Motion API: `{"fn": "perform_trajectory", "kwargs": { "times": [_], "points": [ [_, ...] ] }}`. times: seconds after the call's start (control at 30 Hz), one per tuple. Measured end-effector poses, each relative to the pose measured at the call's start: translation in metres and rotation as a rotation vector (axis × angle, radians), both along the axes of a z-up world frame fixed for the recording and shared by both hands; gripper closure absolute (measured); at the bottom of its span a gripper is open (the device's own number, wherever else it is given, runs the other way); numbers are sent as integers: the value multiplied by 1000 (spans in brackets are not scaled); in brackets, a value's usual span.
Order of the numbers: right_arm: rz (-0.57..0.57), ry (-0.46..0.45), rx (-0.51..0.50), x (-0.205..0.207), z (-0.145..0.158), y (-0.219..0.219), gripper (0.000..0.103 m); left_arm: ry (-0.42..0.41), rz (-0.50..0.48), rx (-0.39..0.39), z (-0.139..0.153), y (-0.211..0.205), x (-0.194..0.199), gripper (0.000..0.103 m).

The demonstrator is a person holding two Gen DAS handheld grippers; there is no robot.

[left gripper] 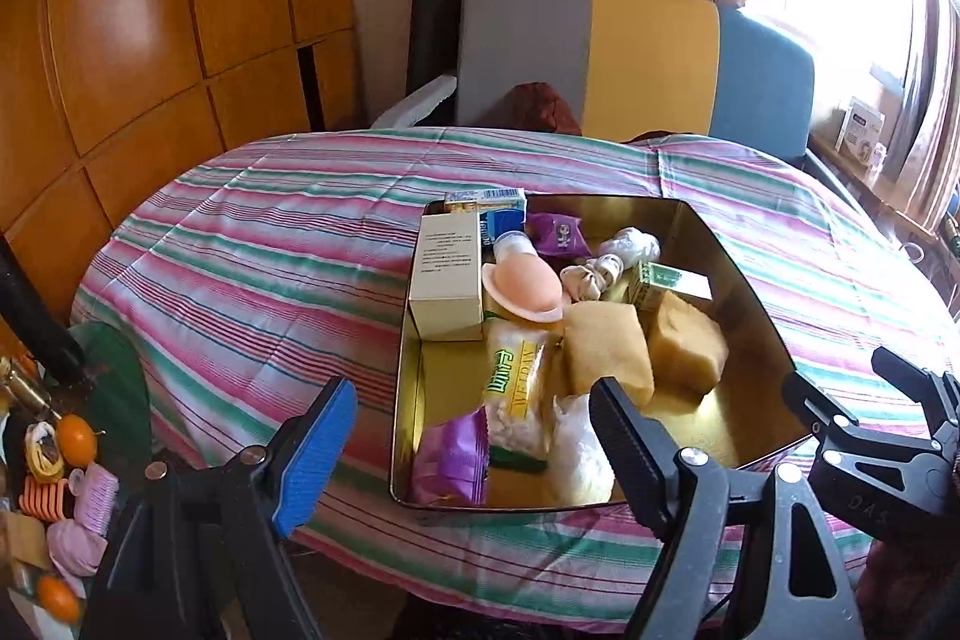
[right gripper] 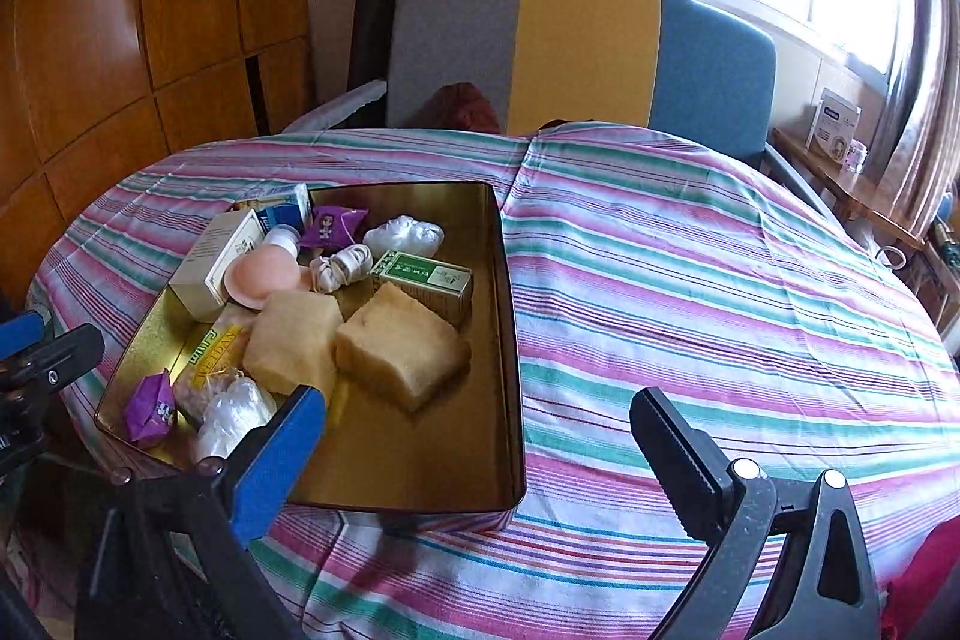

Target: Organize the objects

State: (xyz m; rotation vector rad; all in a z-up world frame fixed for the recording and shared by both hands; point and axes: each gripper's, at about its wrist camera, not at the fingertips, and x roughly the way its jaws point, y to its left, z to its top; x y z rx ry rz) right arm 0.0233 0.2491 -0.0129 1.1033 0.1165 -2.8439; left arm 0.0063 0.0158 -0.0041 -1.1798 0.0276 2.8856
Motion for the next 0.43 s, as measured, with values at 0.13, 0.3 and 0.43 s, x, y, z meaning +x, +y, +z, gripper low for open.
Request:
{"fn": "perform_trajectory", "kwargs": {
  "times": [0.13, 0.3, 0.43],
  "points": [
    [7, -4, 6, -1, -1, -4, 1, 11, -4, 12, 0, 0, 2, 22],
    [25, -7, 10, -5, -1, -12, 1, 50, 13, 27, 2, -4, 3, 22],
    [32, 2, 6, -5, 1, -14, 1, 37, 27, 35, 2, -7, 0, 22]
  ]
}}
